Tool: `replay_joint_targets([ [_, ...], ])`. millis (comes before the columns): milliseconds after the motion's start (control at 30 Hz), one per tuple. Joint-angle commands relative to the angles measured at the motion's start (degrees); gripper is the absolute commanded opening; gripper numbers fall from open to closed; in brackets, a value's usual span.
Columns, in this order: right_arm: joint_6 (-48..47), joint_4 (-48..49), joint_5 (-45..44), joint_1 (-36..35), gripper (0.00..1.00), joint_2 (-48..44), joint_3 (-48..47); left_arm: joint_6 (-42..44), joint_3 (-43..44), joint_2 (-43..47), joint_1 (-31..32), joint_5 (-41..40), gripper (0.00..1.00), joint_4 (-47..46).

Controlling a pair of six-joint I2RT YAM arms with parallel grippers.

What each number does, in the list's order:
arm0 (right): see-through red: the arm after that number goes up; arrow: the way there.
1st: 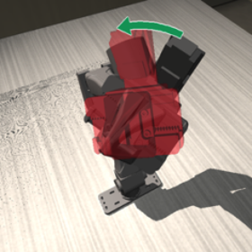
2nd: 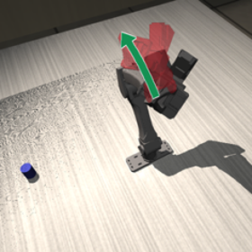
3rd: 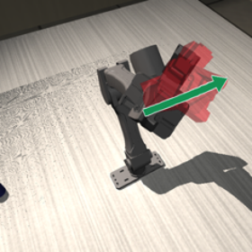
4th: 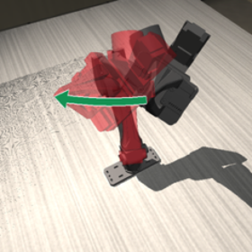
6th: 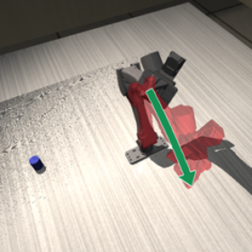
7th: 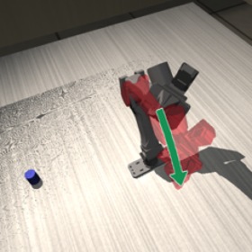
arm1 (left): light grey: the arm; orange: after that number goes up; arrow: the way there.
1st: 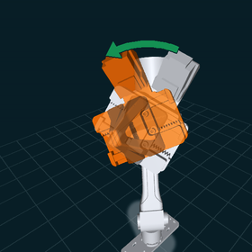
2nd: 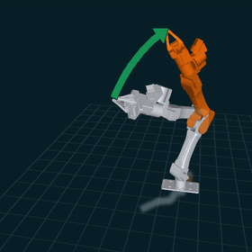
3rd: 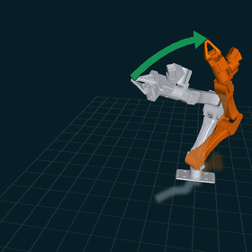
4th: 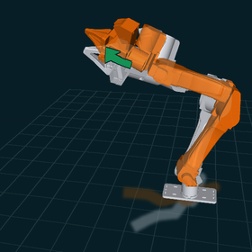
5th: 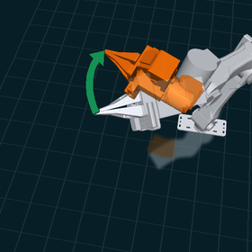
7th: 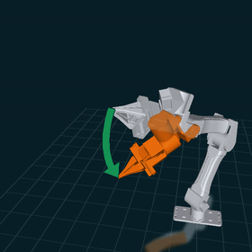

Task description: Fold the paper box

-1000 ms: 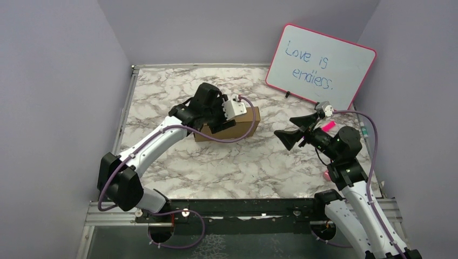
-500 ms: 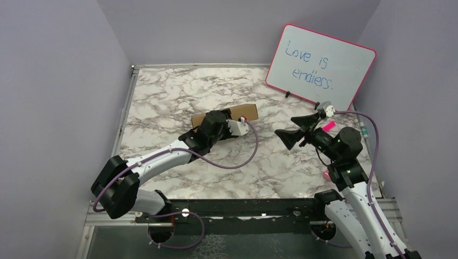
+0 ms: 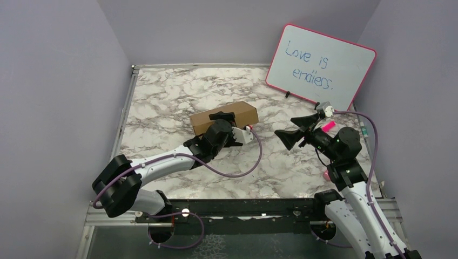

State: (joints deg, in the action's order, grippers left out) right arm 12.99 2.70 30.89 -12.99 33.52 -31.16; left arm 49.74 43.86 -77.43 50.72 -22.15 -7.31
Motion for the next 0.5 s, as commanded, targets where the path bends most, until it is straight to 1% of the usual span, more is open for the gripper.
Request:
replay_joint_targets([
  [0,-0.7,-0.7,-1.2,0.2,1.0,-0.2,0.3,-2.9,1.1,2.6,1.0,3.2,0.98,5.0],
  [200,-0.8,-1.1,-1.6,0.2,1.0,-0.1,0.1,-8.3,2.1,5.6,1.2,9.6,0.99,11.6],
  [400,-0.9,-2.2,-1.9,0.2,1.0,0.4,-0.6,-12.2,3.9,8.4,1.2,22.4,0.99,18.4],
  [467,-1.2,-2.6,-2.0,0.3,1.0,0.5,-1.0,-13.8,3.6,9.1,1.2,24.9,0.99,20.0],
])
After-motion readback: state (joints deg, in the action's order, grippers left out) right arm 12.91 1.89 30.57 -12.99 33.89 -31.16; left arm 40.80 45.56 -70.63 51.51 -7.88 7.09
